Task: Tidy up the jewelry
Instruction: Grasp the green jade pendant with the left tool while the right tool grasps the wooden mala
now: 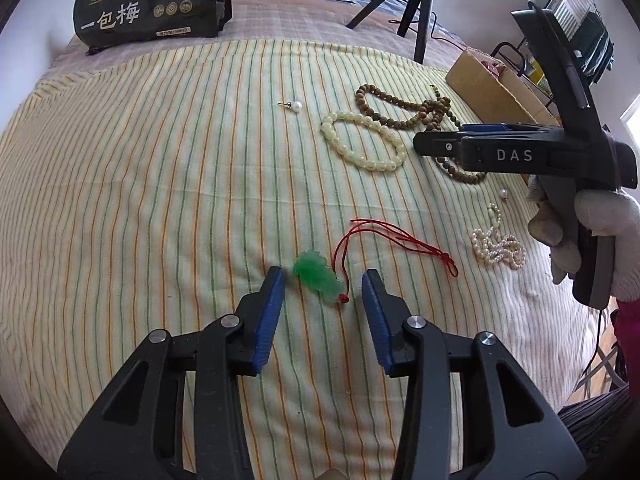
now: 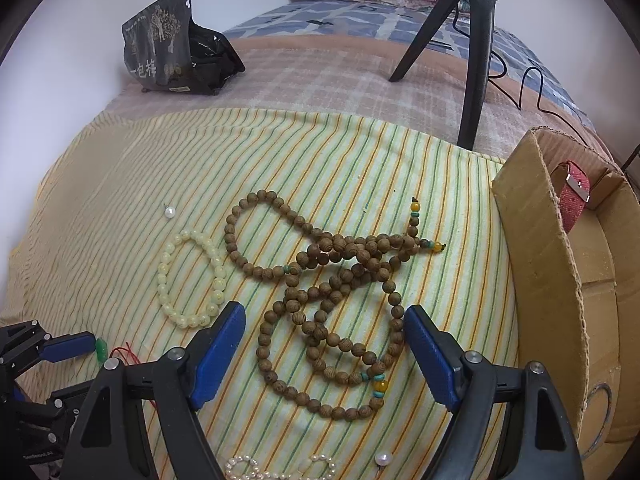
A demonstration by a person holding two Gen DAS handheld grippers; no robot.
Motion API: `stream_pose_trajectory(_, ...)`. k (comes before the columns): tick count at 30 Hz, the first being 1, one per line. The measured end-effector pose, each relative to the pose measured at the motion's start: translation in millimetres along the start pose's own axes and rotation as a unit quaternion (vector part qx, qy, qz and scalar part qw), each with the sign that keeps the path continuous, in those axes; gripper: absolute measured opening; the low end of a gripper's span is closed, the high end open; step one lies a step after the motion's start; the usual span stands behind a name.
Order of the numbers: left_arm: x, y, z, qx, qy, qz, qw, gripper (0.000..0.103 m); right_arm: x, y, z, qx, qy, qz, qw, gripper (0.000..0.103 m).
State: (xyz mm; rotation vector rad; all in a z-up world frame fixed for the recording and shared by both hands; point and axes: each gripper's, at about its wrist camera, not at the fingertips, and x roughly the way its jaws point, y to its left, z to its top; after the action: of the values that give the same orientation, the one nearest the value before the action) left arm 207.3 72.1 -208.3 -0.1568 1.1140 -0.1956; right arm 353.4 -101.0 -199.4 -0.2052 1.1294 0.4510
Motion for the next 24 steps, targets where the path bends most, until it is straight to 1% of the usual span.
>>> stream_pose_trajectory(2, 0.6, -3.1, 0.0, 0.008, -0.002, 0.004, 1.0, 0.038, 1.7, 0.4, 0.7, 0.002, 0.0, 0.001, 1.0, 0.083)
stream_pose_trajectory(3, 0.8, -4.8, -0.3, 0.013, -0.003, 0.007, 0.9999, 0.032, 2.2, 0.6, 1.1, 0.002, -0.001, 0.001, 1.0, 0.083)
stream_pose_trajectory(4, 1.1, -6.5, -0.3, 0.016, -0.003, 0.01, 0.9998, 0.028, 2.9, 1.0, 1.6, 0.001, 0.0, 0.0, 1.0, 0.083)
stream_pose_trajectory(6, 2.1, -8.8, -0.1, 0.022, -0.004, 0.01, 0.9997, 0.028, 4.9, 1.5, 3.3, 0.0, 0.001, -0.001, 1.0, 0.084)
stream_pose_trajectory(9, 3.4, -9.9, 1.2, 0.025, -0.007, 0.009, 0.9996, 0.022, 7.5, 1.4, 4.8, -0.002, 0.005, -0.003, 1.0, 0.083)
stream_pose_trajectory(10, 3.3, -9.1, 0.8, 0.025, -0.007, 0.008, 0.9996, 0.018, 8.0, 1.1, 5.2, -0.001, 0.005, -0.003, 1.0, 0.083)
stream_pose_trajectory(11, 3.4, -8.3, 1.2, 0.024, -0.006, 0.009, 0.9996, 0.016, 8.4, 0.7, 5.3, -0.001, 0.007, -0.004, 1.0, 0.081)
stream_pose_trajectory(13, 3.4, -6.4, 1.8, 0.02, -0.006, 0.006, 0.9998, 0.015, 8.3, -1.3, 6.4, 0.0, 0.008, -0.005, 1.0, 0.075)
stream_pose_trajectory(16, 3.9, -5.3, 2.1, 0.017, -0.008, 0.004, 0.9998, 0.015, 5.9, -5.9, 6.8, 0.002, 0.005, -0.001, 1.0, 0.057)
stream_pose_trajectory(17, 4.0, -5.7, 1.9, 0.018, -0.009, 0.006, 0.9998, 0.015, 5.4, -6.9, 7.1, 0.001, 0.004, -0.003, 1.0, 0.047)
stream_pose_trajectory(18, 4.1, -6.1, 1.6, 0.018, -0.01, 0.007, 0.9998, 0.014, 5.2, -7.7, 7.9, 0.001, 0.003, -0.003, 1.0, 0.041)
stream_pose_trajectory(19, 4.1, -6.3, 1.7, 0.017, -0.011, 0.007, 0.9998, 0.014, 5.1, -8.3, 8.3, 0.002, 0.002, -0.001, 1.0, 0.039)
stream_pose_trajectory(21, 4.1, -6.2, 2.1, 0.015, -0.012, 0.007, 0.9998, 0.014, 5.1, -8.0, 8.2, 0.001, -0.001, 0.002, 1.0, 0.031)
stream_pose_trajectory(22, 3.8, -5.9, 2.1, 0.013, -0.012, 0.007, 0.9998, 0.014, 5.1, -7.7, 7.8, 0.0, -0.002, 0.002, 1.0, 0.029)
stream_pose_trajectory(24, 3.3, -5.9, 1.4, 0.011, -0.013, 0.007, 0.9998, 0.014, 4.7, -6.5, 7.0, -0.001, -0.004, 0.006, 1.0, 0.02)
